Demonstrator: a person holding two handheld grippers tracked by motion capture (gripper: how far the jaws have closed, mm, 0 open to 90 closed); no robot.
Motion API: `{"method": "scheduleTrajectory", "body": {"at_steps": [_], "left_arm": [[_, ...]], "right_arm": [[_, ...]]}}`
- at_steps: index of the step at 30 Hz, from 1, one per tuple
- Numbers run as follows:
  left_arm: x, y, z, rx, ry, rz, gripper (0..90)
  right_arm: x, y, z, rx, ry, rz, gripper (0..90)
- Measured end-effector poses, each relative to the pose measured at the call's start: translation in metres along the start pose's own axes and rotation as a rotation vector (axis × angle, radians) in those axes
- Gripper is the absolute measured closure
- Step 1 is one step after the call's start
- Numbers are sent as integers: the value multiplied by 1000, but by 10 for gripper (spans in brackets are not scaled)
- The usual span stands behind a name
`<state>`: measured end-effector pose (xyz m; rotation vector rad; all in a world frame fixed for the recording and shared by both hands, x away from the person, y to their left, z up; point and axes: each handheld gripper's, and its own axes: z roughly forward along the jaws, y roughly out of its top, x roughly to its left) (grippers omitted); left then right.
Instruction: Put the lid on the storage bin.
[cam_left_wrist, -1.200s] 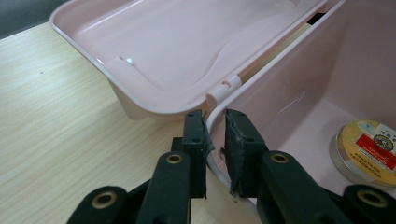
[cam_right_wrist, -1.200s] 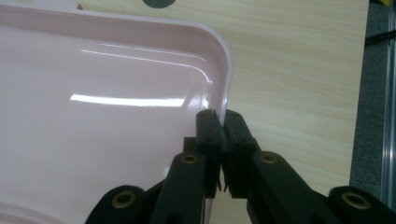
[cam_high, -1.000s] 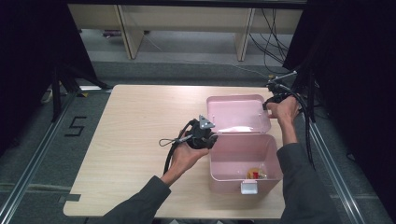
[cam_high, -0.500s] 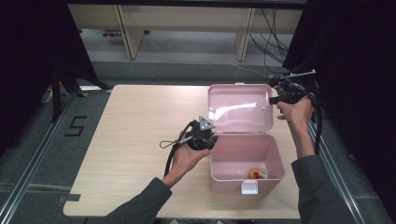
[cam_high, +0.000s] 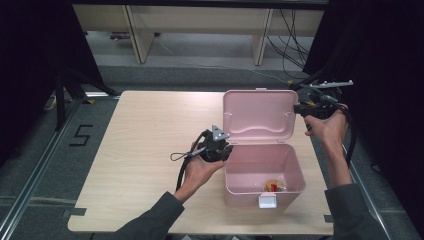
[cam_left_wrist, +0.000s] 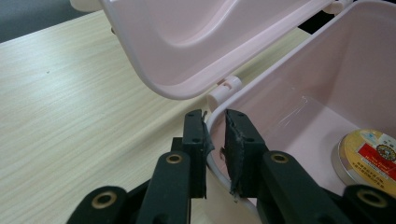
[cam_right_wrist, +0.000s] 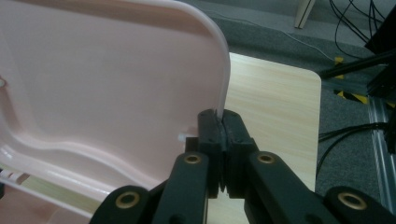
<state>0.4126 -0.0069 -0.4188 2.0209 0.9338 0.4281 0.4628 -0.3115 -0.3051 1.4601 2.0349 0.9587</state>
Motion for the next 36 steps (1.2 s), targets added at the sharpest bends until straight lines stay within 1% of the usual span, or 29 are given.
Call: {"method": "scheduleTrajectory", "body": {"at_steps": [1, 2, 3, 5, 6, 7, 8, 9, 10, 12, 13, 16, 17, 18, 19, 21, 22, 23, 24, 25, 26, 27, 28, 29, 32, 33, 35, 36], "left_arm": [[0, 0, 0, -3, 0, 0, 782], [-1, -1, 1, -13, -5, -10, 782], [-1, -1, 1, -16, -5, -14, 782], [-1, -1, 1, -18, -6, -17, 782], [-1, -1, 1, -19, -5, -16, 782], [-2, -1, 0, -18, -3, -15, 782], [-2, -1, 0, -19, 0, -15, 782], [-2, -2, 1, -24, -1, -16, 782], [-2, -2, 1, -23, -6, -20, 781], [-2, -2, 1, -26, -5, -19, 781], [-2, -2, 1, -26, 0, -17, 781], [-2, -2, 1, -27, -3, -20, 781], [-2, -2, 1, -27, -3, -19, 781], [-2, -2, 1, -28, -2, -18, 781], [-3, -2, 1, -28, -2, -17, 781], [-3, -2, 1, -26, -2, -17, 781], [-3, -2, 1, -26, -3, -16, 782], [-3, -2, 1, -27, -4, -18, 782], [-3, -2, 1, -27, -3, -18, 782], [-3, -2, 1, -29, -2, -19, 782], [-3, -2, 1, -29, -1, -20, 782], [-3, -2, 1, -30, -1, -21, 782], [-3, -2, 1, -31, -1, -21, 782], [-3, -2, 1, -31, -3, -23, 782], [-3, -2, 1, -31, -3, -24, 781], [-3, -2, 1, -31, -3, -24, 781], [-3, -2, 1, -30, 0, -18, 781], [-3, -2, 1, -31, -3, -21, 781]], "right_arm": [[1, -1, -3, 0, 5, 11, 888], [2, -3, -5, -8, 0, 10, 888], [1, -4, -8, -19, -2, -18, 888], [4, -8, -12, -37, 4, 16, 890], [3, -10, -14, -51, 2, -7, 890], [3, -12, -15, -54, 1, -5, 890], [5, -13, -17, -55, 2, 8, 891], [4, -15, -17, -67, 6, 3, 890], [2, -16, -19, -73, 3, -22, 890], [4, -19, -21, -82, 12, -3, 890], [3, -20, -23, -87, 5, -22, 890], [6, -24, -28, -93, 16, 8, 889], [6, -26, -29, -102, 18, 0, 889], [6, -27, -30, -109, 18, 2, 889], [4, -28, -31, -116, 27, -20, 889], [5, -31, -34, -110, 22, -6, 888], [4, -32, -34, -118, 32, -13, 887], [3, -33, -36, -118, 31, -17, 887], [4, -34, -37, -116, 31, -6, 887], [4, -36, -39, -119, 30, -31, 886], [4, -36, -39, -119, 30, -31, 886], [6, -37, -40, -121, 30, -13, 886], [5, -38, -41, -126, 24, -38, 886], [7, -39, -42, -129, 23, -24, 886], [9, -43, -45, -132, 24, -17, 886], [8, -43, -45, -140, 28, -35, 886], [10, -46, -47, -139, 24, -26, 886], [10, -47, -48, -150, 18, -40, 886]]}}
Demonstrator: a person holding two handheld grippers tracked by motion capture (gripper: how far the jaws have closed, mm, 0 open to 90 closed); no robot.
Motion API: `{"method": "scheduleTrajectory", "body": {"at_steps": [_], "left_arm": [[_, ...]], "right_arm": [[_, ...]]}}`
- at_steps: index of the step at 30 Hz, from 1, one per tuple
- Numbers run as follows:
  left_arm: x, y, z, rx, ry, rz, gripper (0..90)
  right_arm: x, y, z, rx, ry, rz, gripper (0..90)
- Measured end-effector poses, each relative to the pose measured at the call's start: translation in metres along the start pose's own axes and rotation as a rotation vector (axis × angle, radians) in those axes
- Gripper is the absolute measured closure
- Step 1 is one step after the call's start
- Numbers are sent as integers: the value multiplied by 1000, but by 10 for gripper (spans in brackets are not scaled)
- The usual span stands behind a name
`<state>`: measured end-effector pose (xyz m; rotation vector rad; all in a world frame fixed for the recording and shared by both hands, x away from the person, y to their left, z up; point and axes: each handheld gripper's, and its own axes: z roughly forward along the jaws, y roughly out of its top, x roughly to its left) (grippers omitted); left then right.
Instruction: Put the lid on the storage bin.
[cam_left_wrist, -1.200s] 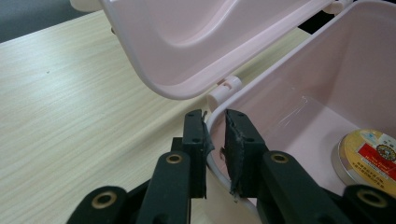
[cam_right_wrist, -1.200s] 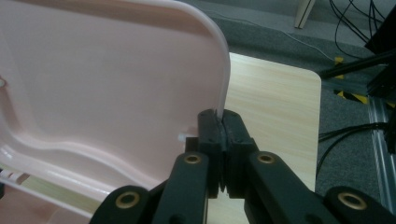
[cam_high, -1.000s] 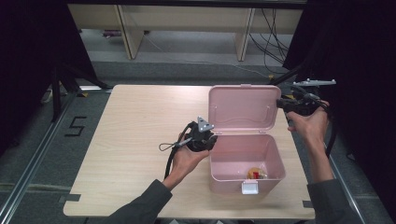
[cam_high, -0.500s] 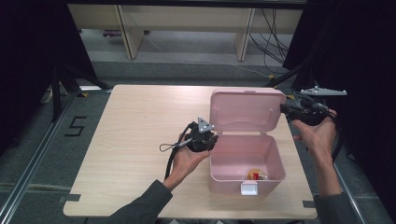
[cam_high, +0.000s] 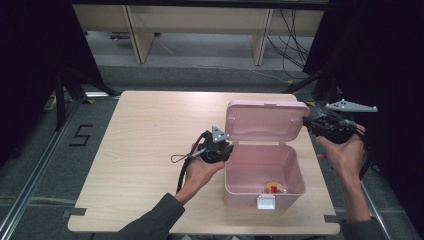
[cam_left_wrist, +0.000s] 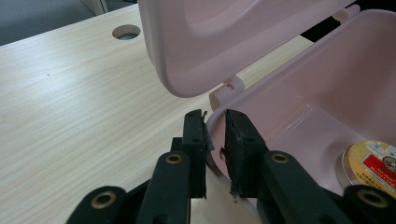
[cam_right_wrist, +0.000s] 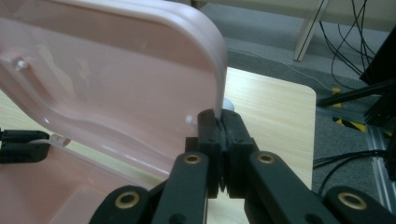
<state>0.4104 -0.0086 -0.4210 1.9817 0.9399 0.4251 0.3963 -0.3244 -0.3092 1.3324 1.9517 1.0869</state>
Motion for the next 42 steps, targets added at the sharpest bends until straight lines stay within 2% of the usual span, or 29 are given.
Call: {"method": "scheduleTrajectory", "body": {"at_steps": [3, 4, 5, 6, 7, 8, 9, 10, 11, 12, 14, 16, 17, 18, 19, 20, 21, 23, 25, 28, 30, 31, 32, 33, 34, 35, 36, 37, 42], "left_arm": [[0, 0, 0, 0, 0, -1, 780], [0, 0, 0, -1, -2, -1, 780], [0, 0, 0, -2, -4, -3, 780], [0, 0, 0, -1, -3, 1, 779], [0, 0, 0, 0, 0, 5, 779], [0, 0, 0, 0, -1, 5, 779], [0, 0, 0, -1, -2, 4, 779], [0, 0, 0, -1, -3, 2, 779], [0, 0, 0, -2, -2, 3, 779], [0, 0, 0, 2, -1, 8, 779], [1, -1, 0, -5, -2, -3, 779], [1, -1, 0, -6, -2, -8, 779], [1, -1, 0, -6, -3, -9, 779], [1, -1, 0, -7, -5, -10, 778], [1, -1, 0, -7, -5, -9, 777], [2, -1, 0, -2, -5, -5, 776], [2, -1, 0, -6, -8, -15, 776], [2, -1, 0, -8, -13, -17, 773], [4, -1, -1, -21, -18, -30, 740], [6, 0, -6, -42, -23, -33, 695], [6, 1, -9, -39, -35, -33, 676], [5, 1, -10, -41, -39, -40, 658], [5, 1, -13, -41, -38, -44, 621], [5, 1, -16, -36, -40, -38, 587], [5, 0, -18, -49, -51, -44, 579], [6, 0, -23, -51, -47, -43, 569], [6, 0, -27, -55, -53, -39, 554], [7, 0, -31, -60, -60, -42, 535], [8, -10, -54, -49, -99, -33, 480]], "right_arm": [[0, -2, -2, -4, 0, -4, 886], [2, -3, -4, 3, 13, 14, 886], [1, -4, -4, -7, 9, -8, 885], [3, -5, -4, -9, 0, 15, 886], [1, -5, -5, -10, -3, -18, 885], [3, -7, -6, -11, -1, 9, 885], [2, -7, -7, -14, -4, -26, 885], [4, -8, -8, -19, 1, -3, 885], [3, -9, -9, -22, -2, -25, 885], [4, -10, -10, -22, -6, -20, 885], [5, -12, -12, -23, 3, -16, 884], [4, -14, -13, -34, -2, -34, 884], [7, -16, -14, -31, -3, -12, 884], [6, -16, -14, -34, -3, -33, 884], [8, -17, -16, -30, -8, -19, 883], [7, -18, -16, -41, -14, -47, 883], [10, -19, -17, -38, -12, -18, 883], [8, -20, -18, -50, -16, -47, 883], [9, -22, -18, -51, -9, -34, 882], [11, -24, -20, -49, -9, -11, 882], [10, -25, -19, -72, -19, -53, 881], [10, -25, -21, -59, -19, -53, 881], [12, -26, -21, -54, -17, -25, 881], [11, -27, -21, -71, -18, -44, 881], [11, -28, -21, -77, -17, -40, 880], [11, -29, -21, -75, -13, -50, 880], [14, -30, -23, -67, -10, -17, 879], [11, -30, -23, -74, -13, -55, 878], [14, -36, -29, -70, -5, -38, 874]]}}
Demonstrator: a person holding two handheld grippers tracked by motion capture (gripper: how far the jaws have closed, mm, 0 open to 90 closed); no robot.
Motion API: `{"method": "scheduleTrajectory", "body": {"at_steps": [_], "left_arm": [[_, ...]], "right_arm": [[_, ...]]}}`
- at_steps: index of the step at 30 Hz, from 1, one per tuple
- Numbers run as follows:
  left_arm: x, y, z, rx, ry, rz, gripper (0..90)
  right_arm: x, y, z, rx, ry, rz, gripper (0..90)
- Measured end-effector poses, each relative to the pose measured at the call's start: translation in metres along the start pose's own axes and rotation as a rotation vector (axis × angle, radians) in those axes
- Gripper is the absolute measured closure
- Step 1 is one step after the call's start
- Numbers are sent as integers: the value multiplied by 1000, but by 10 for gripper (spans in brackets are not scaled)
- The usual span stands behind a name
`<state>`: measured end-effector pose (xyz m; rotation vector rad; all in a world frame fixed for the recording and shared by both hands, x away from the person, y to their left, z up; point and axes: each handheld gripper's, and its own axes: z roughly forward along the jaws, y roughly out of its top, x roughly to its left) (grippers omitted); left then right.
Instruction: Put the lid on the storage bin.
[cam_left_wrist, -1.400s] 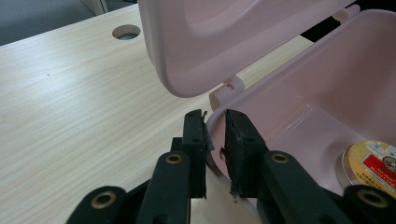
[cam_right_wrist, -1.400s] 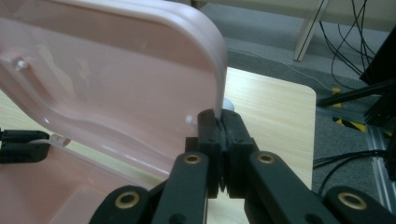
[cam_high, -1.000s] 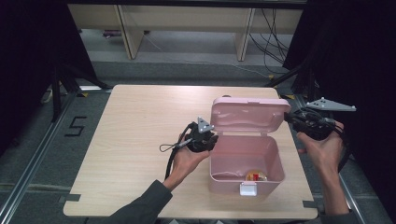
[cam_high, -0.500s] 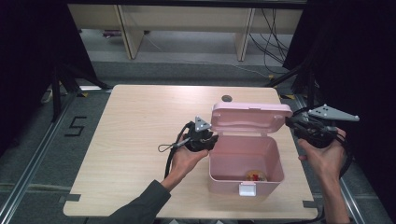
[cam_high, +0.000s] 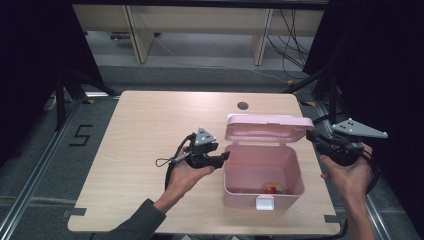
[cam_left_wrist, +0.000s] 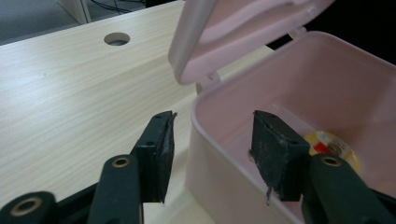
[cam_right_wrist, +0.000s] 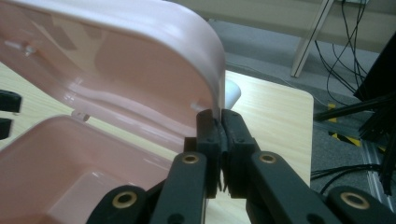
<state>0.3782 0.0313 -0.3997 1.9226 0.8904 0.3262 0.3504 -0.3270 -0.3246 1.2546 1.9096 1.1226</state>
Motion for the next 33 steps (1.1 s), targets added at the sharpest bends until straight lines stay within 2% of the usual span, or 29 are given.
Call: {"method": "scheduleTrajectory", "body": {"at_steps": [3, 4, 5, 6, 8, 10, 11, 12, 16, 17, 18, 19, 20, 21, 24, 25, 26, 27, 28, 29, 30, 31, 33], "left_arm": [[1, -10, -15, -10, -5, 7, 471], [1, -14, -19, -1, 3, 18, 466], [-1, -19, -22, -10, 4, 9, 463], [1, -24, -28, 10, 1, 26, 455], [1, -32, -35, 5, 2, 17, 443], [3, -39, -44, 14, 3, 34, 423], [2, -42, -47, 6, 6, 28, 411], [3, -45, -51, 3, 2, 35, 403], [4, -56, -66, -2, 10, 51, 374], [5, -61, -70, -7, 8, 50, 366], [5, -63, -72, -11, 4, 44, 355], [5, -67, -75, -13, 4, 41, 351], [5, -71, -77, -6, 6, 48, 350], [5, -75, -79, -9, 7, 44, 346], [6, -86, -85, 2, 10, 54, 335], [6, -89, -87, 5, 15, 56, 333], [6, -92, -89, 7, 21, 56, 331], [7, -94, -90, 6, 22, 60, 330], [7, -96, -92, 11, 27, 56, 330], [9, -99, -94, 13, 20, 61, 329], [8, -100, -95, 8, 28, 49, 327], [9, -101, -97, 11, 27, 50, 324], [10, -103, -99, 0, 25, 40, 323]], "right_arm": [[1, -3, -3, -12, 1, -16, 873], [1, -4, -4, -18, 2, -12, 872], [3, -5, -6, 0, 7, 7, 871], [3, -6, -6, -8, 7, 5, 870], [3, -9, -7, -6, 12, 0, 868], [3, -10, -9, -4, 13, -16, 866], [5, -11, -11, 2, 16, 5, 865], [4, -12, -11, -4, 20, -21, 864], [4, -17, -15, 12, 29, -17, 858], [6, -18, -17, 18, 46, 1, 858], [5, -20, -18, 11, 32, -20, 856], [6, -21, -19, 21, 39, -20, 855], [6, -23, -18, 4, 30, -30, 855], [8, -25, -19, 2, 31, -12, 854], [8, -28, -22, 20, 48, -20, 848], [9, -30, -22, 6, 43, -4, 846], [8, -31, -23, 14, 52, -13, 846], [9, -33, -24, 16, 53, 1, 843], [8, -34, -25, 14, 65, -15, 836], [10, -35, -25, 8, 59, -9, 825], [12, -37, -26, 6, 59, 16, 816], [11, -37, -27, 14, 60, -15, 812], [12, -39, -27, 17, 56, -21, 811]]}}
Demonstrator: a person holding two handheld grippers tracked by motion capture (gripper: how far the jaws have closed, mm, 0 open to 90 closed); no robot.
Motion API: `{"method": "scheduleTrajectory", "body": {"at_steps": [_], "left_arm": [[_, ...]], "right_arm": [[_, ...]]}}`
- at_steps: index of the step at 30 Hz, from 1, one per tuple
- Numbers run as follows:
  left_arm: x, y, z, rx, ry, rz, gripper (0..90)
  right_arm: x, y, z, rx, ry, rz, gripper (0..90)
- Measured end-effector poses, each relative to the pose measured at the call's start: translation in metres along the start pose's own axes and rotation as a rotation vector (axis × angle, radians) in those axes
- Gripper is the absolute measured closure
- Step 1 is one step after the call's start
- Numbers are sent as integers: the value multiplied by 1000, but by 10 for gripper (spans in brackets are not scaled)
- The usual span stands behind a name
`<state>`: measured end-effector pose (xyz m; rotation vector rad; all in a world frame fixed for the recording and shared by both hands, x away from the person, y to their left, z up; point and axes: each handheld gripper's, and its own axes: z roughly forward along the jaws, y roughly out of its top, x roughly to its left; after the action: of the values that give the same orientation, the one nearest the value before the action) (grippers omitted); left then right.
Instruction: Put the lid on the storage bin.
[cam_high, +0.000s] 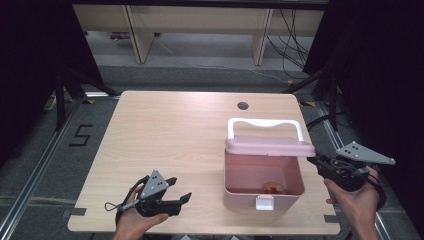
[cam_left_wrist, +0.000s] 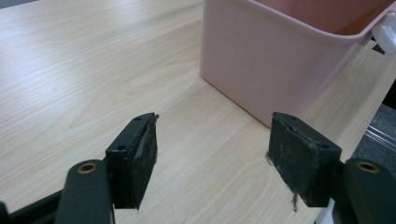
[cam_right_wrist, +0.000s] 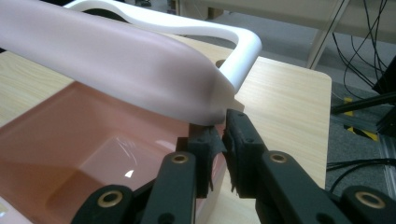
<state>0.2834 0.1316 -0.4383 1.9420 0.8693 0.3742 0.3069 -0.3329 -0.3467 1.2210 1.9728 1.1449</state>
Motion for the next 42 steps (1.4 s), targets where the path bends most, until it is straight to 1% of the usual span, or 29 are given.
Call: {"method": "scheduleTrajectory", "body": {"at_steps": [2, 3, 5, 7, 9, 10, 12, 14, 16, 18, 20, 21, 23, 24, 25, 27, 28, 29, 30, 31, 33, 34, 35, 36, 38, 39, 40, 41, 42], "left_arm": [[0, -2, -2, 3, 0, -2, 323], [0, -3, -2, 9, 5, -3, 321], [-1, -6, -2, 24, 1, 1, 320], [-1, -10, -1, 40, -10, 6, 318], [-2, -13, 0, 48, -13, 6, 317], [-2, -14, 0, 51, -12, 5, 316], [-2, -15, -1, 49, -14, 7, 315], [-1, -16, -4, 59, -8, 12, 313], [-1, -17, -4, 45, -7, -4, 310], [0, -19, -5, 48, -6, -3, 309], [0, -20, -6, 65, -2, 6, 308], [-1, -22, -5, 55, 1, -16, 308], [-1, -23, -4, 57, -5, -8, 308], [-1, -24, -4, 53, -8, -17, 308], [-1, -24, -4, 58, -9, -13, 308], [-1, -25, -4, 56, -4, -8, 308], [-1, -25, -5, 67, -5, -6, 308], [-1, -26, -5, 67, -5, -6, 308], [-1, -27, -4, 57, -6, -14, 308], [-1, -27, -5, 59, -9, -13, 308], [-1, -28, -6, 67, -7, -12, 308], [-1, -29, -5, 61, -12, -11, 307], [-1, -29, -5, 57, -12, -11, 306], [-1, -29, -6, 62, -10, -4, 304], [-1, -31, -6, 55, -9, -3, 295], [0, -32, -7, 59, -5, 13, 291], [-1, -32, -7, 52, -2, 8, 287], [-1, -33, -8, 55, 0, 14, 284], [0, -34, -9, 53, -3, 18, 281]], "right_arm": [[3, -2, -1, 0, -4, 15, 804], [2, -4, 0, -7, -4, -6, 796], [5, -6, -2, 16, 2, 21, 795], [4, -9, -2, 10, -7, -10, 790], [7, -13, -3, 20, -3, 19, 782], [6, -17, -4, 20, 3, -1, 771], [8, -19, -4, 24, 6, 18, 768], [6, -21, -6, 26, -2, -7, 753], [8, -24, -7, 44, 2, 23, 740], [5, -27, -8, 40, 5, 1, 728], [7, -29, -10, 58, -5, 18, 706], [5, -31, -10, 52, -2, 0, 701], [7, -33, -10, 61, -3, 21, 689], [6, -34, -10, 58, -2, -3, 689], [8, -36, -11, 67, 2, 32, 688], [8, -38, -11, 63, 5, 32, 683], [7, -38, -11, 64, 3, 7, 681], [9, -39, -12, 74, 3, 36, 676], [7, -40, -12, 65, 2, 9, 676], [9, -41, -13, 73, 4, 40, 670], [7, -43, -12, 54, 0, 12, 662], [9, -44, -12, 69, 4, 36, 656], [7, -44, -12, 61, 5, 15, 645], [9, -45, -13, 71, 1, 37, 629], [8, -47, -12, 65, 3, 20, 615], [10, -48, -13, 73, 5, 45, 615], [8, -49, -13, 62, 5, 17, 614], [11, -50, -12, 66, 14, 51, 611], [8, -51, -12, 65, 6, 11, 608]]}}
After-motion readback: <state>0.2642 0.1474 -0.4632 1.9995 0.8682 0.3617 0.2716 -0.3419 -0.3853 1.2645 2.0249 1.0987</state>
